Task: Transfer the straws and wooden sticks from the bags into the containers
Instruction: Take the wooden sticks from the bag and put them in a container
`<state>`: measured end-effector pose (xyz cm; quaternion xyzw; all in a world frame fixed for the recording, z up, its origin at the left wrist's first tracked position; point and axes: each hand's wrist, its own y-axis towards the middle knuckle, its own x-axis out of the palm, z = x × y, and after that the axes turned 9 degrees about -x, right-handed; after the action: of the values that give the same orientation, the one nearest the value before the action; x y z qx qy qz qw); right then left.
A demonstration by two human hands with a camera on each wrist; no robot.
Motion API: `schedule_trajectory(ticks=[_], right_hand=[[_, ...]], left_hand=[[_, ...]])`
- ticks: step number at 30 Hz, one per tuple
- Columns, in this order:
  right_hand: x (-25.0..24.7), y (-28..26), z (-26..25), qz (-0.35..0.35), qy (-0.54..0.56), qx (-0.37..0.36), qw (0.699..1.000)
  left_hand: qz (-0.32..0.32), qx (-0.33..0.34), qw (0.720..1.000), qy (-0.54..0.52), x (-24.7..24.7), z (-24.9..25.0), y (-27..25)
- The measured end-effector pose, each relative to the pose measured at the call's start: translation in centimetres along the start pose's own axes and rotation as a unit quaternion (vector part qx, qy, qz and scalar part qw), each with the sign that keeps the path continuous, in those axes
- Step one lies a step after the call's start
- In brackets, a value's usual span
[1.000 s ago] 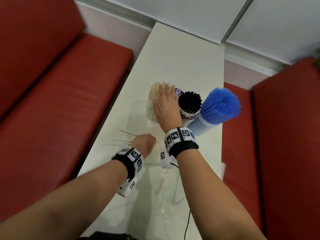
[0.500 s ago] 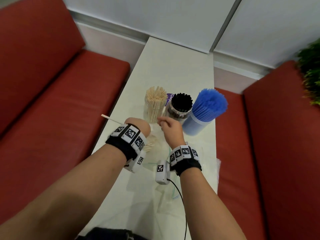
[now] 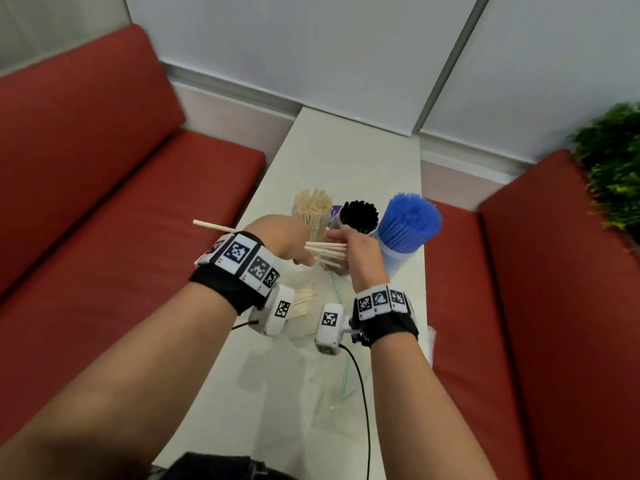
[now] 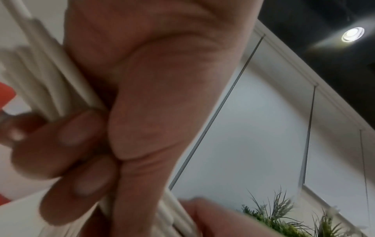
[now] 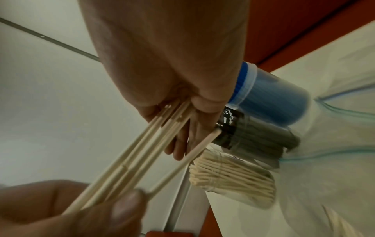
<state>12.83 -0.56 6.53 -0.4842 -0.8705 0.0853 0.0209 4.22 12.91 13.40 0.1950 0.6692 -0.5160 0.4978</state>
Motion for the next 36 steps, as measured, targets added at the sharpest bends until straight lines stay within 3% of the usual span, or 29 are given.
schedule_trajectory(ticks=[4,7,13,16,18,21,23,26,29,33,36], right_hand=[[-0.1,-1.2,-2.4,-0.035,0.008,-0.079,0.996],[-0.6,-2.1,-3.1,-0.028,0.054,-0.145,0.988],[-2.5,-3.5,-2.4,0.223,0.137,-0.175,0.949],[-3.6,-4.2,-2.2,0.270,0.142,-0.177,0.936],[-3.8,-4.7,-2.2,0.217,0.156,-0.095,0.959],[-2.2,-5.9,-2.3,0.024,0.156,0.065,0.985],[-0.4,-6.7,-2.6,-0.073,0.158,0.127,0.976],[1.3,-7.4,-3.5,-0.156,0.230,0.183,0.943],[1.3,-7.3,-4.7,-0.153,0.315,0.188,0.918],[1.2,-6.6,-6.2,-0.116,0.373,0.104,0.915],[1.4,-6.8,-7.0,-0.127,0.311,0.075,0.939]], left_hand=[[-0.028,0.061,0.977,-0.201,1.4,1.9,-0.9],[0.003,0.045,0.957,-0.288,2.1,2.7,-1.3],[0.075,0.015,0.962,-0.261,2.2,3.5,-2.3],[0.113,0.012,0.943,-0.312,1.6,3.9,-3.1],[0.125,0.034,0.908,-0.399,0.7,4.4,-3.7],[0.112,0.105,0.791,-0.593,-1.0,5.5,-4.6],[0.099,0.158,0.716,-0.673,-1.9,6.0,-5.2],[0.075,0.240,0.658,-0.710,-2.8,5.4,-5.4],[0.051,0.284,0.643,-0.709,-2.9,4.0,-5.3],[0.043,0.270,0.682,-0.679,-1.2,2.9,-5.2],[0.042,0.209,0.705,-0.676,-0.4,2.3,-4.8]])
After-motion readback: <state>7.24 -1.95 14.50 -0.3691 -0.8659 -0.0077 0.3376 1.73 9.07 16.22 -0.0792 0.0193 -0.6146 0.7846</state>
